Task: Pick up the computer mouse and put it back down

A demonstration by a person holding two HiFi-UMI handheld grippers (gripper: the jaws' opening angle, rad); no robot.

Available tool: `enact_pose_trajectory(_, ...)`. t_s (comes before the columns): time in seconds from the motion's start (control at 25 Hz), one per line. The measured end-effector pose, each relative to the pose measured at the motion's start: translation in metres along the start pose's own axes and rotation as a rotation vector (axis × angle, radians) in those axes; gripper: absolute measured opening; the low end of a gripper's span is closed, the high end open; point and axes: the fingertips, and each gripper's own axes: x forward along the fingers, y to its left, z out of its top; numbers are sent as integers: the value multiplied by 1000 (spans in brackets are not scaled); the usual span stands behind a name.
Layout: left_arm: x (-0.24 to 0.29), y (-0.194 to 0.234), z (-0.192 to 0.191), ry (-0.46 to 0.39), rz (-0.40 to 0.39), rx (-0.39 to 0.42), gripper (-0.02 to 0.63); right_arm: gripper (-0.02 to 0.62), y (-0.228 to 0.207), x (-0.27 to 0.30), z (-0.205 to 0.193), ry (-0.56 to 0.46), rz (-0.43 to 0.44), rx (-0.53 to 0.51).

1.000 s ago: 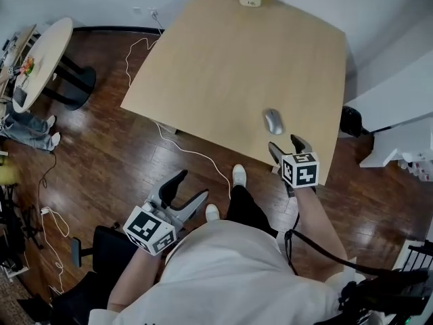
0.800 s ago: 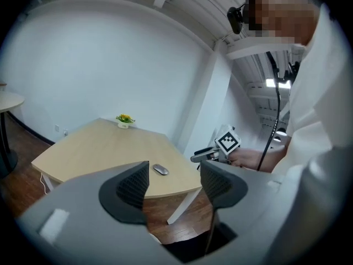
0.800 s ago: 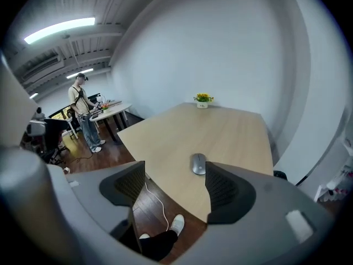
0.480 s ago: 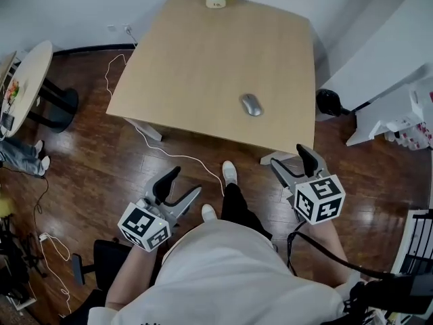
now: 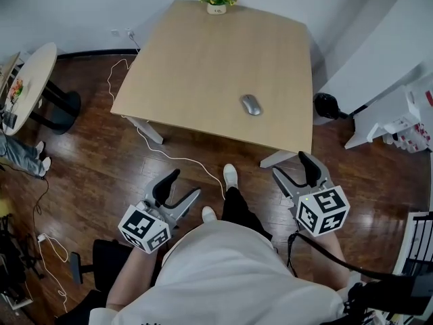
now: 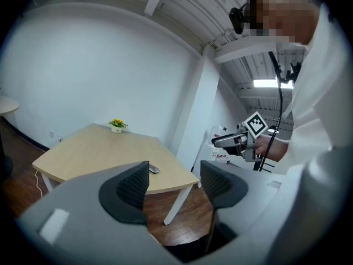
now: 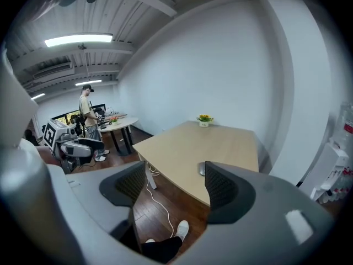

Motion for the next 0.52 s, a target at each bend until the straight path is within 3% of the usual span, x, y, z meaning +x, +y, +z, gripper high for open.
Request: enact_pose_trajectory(0.52, -27, 1, -7, -25, 39, -19, 265, 341, 25, -7, 6, -23, -8, -85)
